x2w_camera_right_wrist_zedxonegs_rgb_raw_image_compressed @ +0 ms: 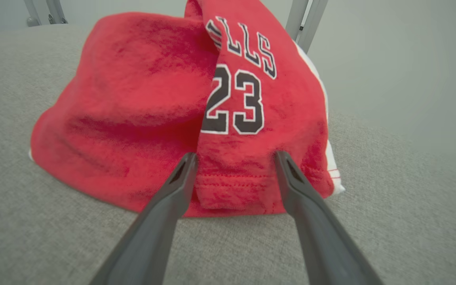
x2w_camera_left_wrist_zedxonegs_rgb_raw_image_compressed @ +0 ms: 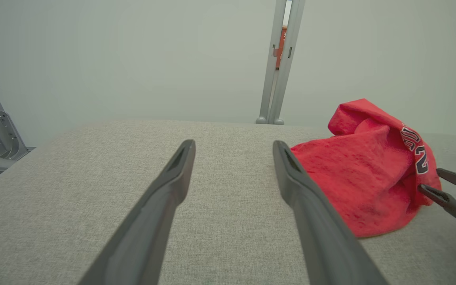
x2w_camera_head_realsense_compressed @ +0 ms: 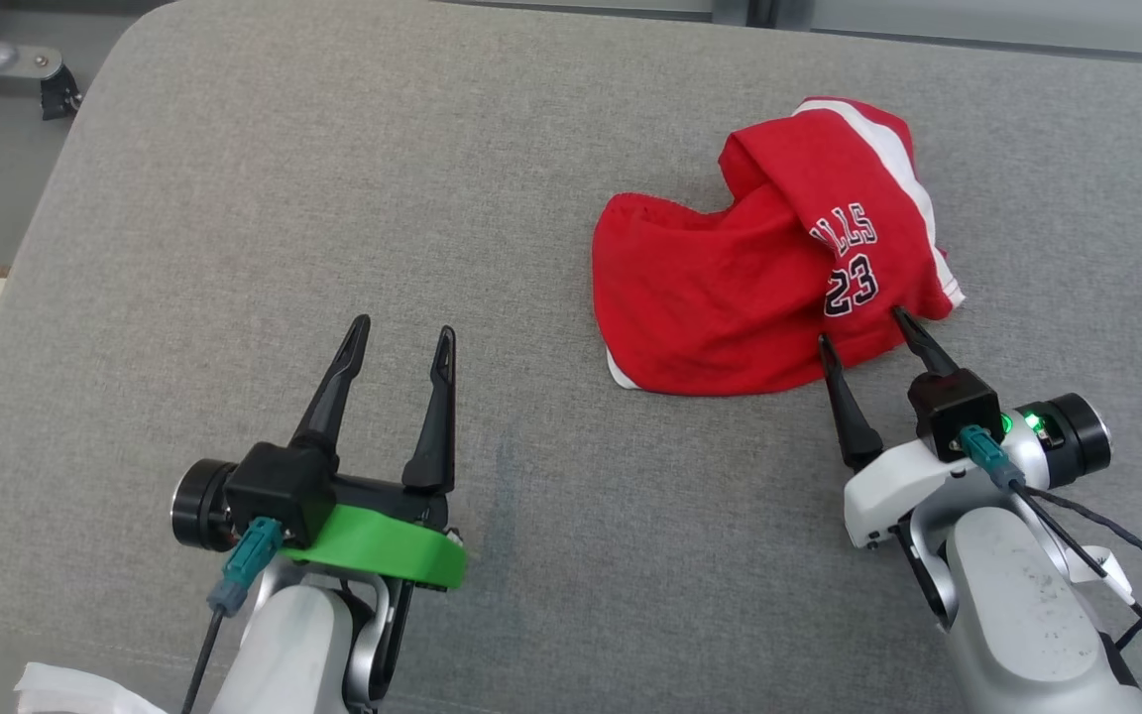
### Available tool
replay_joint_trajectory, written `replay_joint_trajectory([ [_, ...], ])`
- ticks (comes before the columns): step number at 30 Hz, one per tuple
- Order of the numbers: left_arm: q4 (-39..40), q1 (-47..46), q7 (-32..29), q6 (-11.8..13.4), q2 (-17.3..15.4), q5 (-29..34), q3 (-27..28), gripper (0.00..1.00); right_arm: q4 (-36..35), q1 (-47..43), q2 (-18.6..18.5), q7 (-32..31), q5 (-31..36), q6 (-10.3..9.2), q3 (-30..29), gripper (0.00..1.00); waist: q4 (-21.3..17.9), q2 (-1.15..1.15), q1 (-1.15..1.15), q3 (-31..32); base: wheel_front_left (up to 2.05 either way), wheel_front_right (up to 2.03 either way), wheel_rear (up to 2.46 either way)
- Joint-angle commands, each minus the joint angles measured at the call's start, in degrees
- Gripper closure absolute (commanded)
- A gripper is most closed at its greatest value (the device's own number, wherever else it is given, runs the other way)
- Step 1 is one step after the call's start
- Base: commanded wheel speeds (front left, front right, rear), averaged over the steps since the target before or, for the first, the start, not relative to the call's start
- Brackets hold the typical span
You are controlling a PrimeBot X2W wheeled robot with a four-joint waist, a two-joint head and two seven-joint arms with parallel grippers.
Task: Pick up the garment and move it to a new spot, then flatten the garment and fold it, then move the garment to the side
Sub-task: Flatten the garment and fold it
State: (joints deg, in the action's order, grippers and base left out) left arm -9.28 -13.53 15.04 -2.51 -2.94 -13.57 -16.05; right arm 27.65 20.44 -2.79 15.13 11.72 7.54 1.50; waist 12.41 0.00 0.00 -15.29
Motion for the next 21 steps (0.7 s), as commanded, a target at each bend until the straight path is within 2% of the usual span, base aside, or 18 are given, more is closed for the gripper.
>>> replay_joint_trajectory([
  [1,0.03,-1.07,0.16,0.36,0.02,-0.43,-0.32,0.0,1.6,1.1,-0.2,0.0,0.82,-0.12,-0.52,0.0,1.17,0.0,0.0,-1.0,0.0,0.0,0.0],
  [3,0.03,-1.26,0.16,0.67,0.02,-0.88,-0.56,0.0,3.17,2.32,-0.21,0.0,2.09,-0.12,-1.32,0.0,1.47,0.0,0.0,-1.18,0.0,0.0,0.0],
  [4,0.04,-1.33,0.16,0.74,0.02,-1.04,-0.66,0.0,3.64,2.78,-0.22,0.0,2.27,-0.12,-1.66,0.03,1.57,0.0,0.0,-1.24,0.0,0.0,0.0],
  [5,0.02,-1.39,0.16,0.9,0.03,-1.15,-0.75,0.0,4.23,3.22,-0.22,0.0,2.52,-0.12,-2.13,0.71,1.69,0.0,0.0,-1.29,0.0,0.0,0.0],
  [6,0.0,-1.41,0.16,0.95,0.03,-1.21,-0.79,0.0,4.31,3.56,-0.21,0.0,2.94,-0.12,-2.54,1.0,1.74,0.0,0.0,-1.29,0.0,0.0,0.0],
  [17,-0.18,-0.58,0.17,1.19,0.02,-1.55,-0.64,0.0,-3.37,4.54,-0.32,-0.01,-0.01,-0.12,-6.53,1.0,-0.35,0.0,0.0,0.68,0.0,0.0,0.0],
  [21,-0.09,-0.89,0.16,1.2,0.02,-1.52,-1.09,0.0,-2.65,9.15,-2.77,-0.01,-0.61,-0.12,-8.79,1.0,-0.64,0.0,0.0,0.67,0.0,0.0,0.0],
])
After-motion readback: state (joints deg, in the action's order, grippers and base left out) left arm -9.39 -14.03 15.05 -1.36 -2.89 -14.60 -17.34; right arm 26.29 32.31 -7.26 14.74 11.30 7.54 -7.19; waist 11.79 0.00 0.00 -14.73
